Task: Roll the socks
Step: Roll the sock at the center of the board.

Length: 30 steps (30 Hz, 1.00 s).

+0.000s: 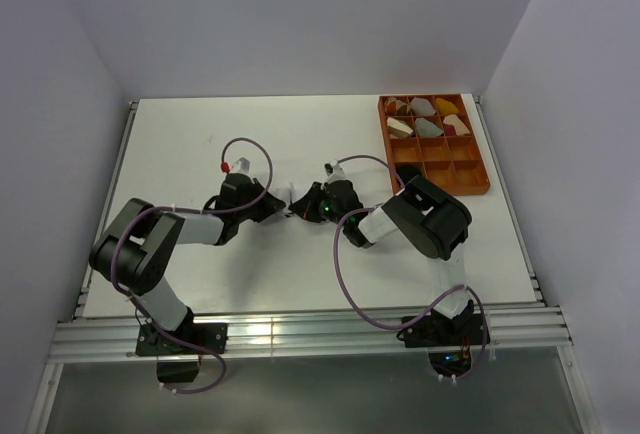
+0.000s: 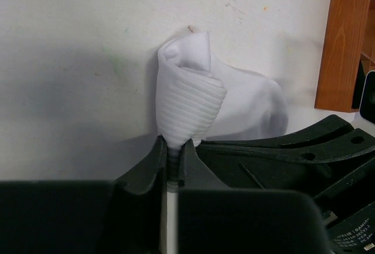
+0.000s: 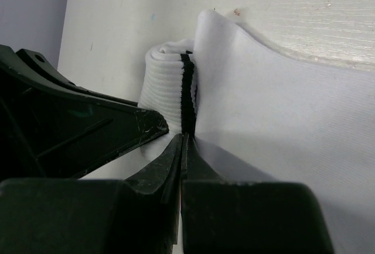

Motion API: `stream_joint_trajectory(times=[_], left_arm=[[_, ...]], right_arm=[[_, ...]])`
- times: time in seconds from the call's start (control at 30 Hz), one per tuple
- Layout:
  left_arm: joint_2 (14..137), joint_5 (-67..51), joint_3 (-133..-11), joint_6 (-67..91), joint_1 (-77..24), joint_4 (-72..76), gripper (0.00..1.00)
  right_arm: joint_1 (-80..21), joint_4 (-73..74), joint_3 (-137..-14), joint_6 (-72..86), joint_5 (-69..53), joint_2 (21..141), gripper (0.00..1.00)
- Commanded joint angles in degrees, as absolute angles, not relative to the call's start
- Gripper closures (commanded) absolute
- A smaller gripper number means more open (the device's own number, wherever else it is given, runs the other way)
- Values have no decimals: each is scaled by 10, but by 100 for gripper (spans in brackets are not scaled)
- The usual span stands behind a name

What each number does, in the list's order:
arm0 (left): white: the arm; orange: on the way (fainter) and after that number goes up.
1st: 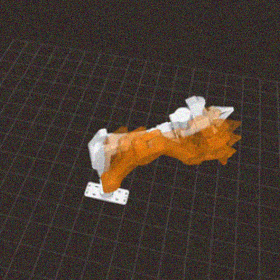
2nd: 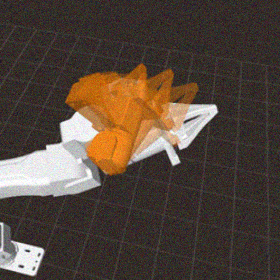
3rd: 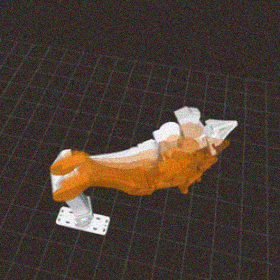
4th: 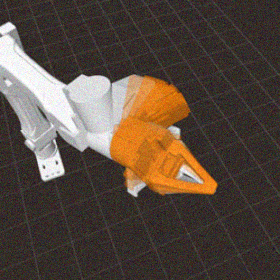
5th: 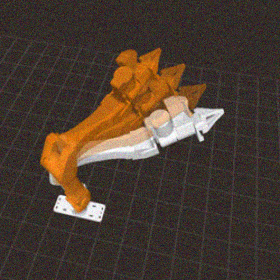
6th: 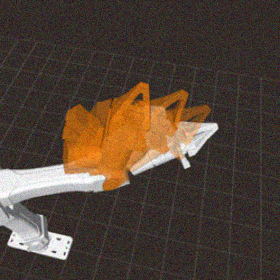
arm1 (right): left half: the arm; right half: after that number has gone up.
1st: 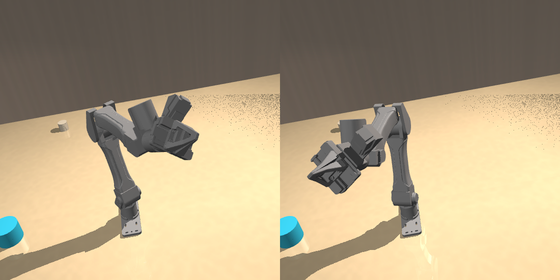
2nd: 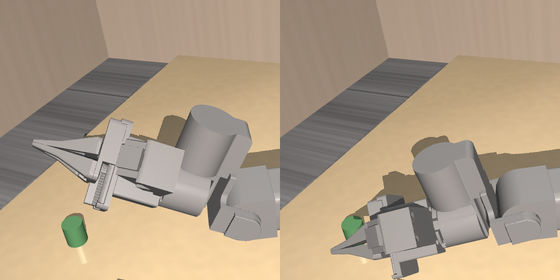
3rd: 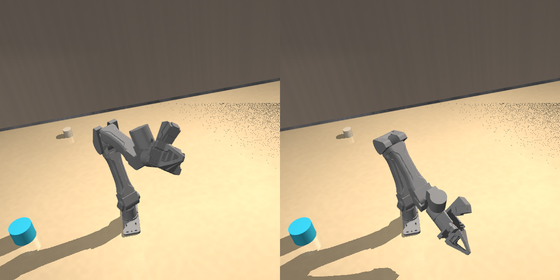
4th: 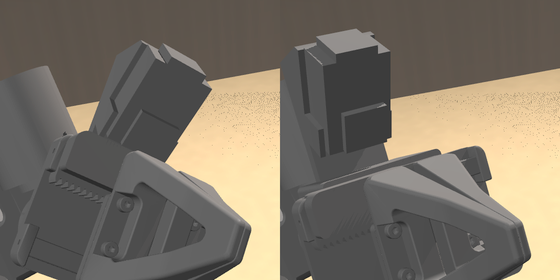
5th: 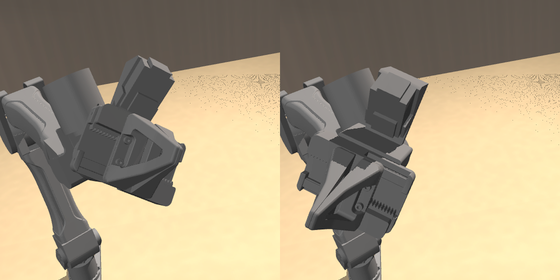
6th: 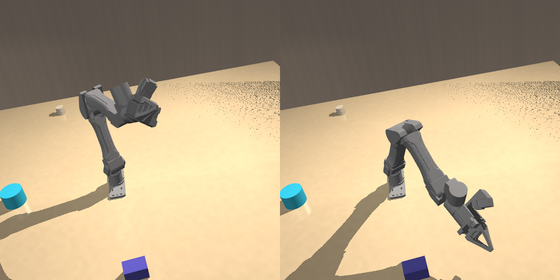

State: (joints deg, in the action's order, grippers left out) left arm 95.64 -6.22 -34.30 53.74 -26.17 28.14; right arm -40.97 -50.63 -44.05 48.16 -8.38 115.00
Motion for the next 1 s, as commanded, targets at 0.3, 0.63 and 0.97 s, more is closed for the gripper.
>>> stream_joint_trajectory(times=[0.3, 0.63, 0.97], left_arm=[[933, 51, -426, 474, -267, 52, 100], [983, 181, -556, 444, -321, -162, 100], [1035, 222, -640, 465, -374, -259, 100]], right_arm=[[-396, -404, -378, 412, -37, 992, 70], [-381, -390, -402, 402, -49, 1005, 70], [-403, -443, -443, 456, -54, 1058, 65]])
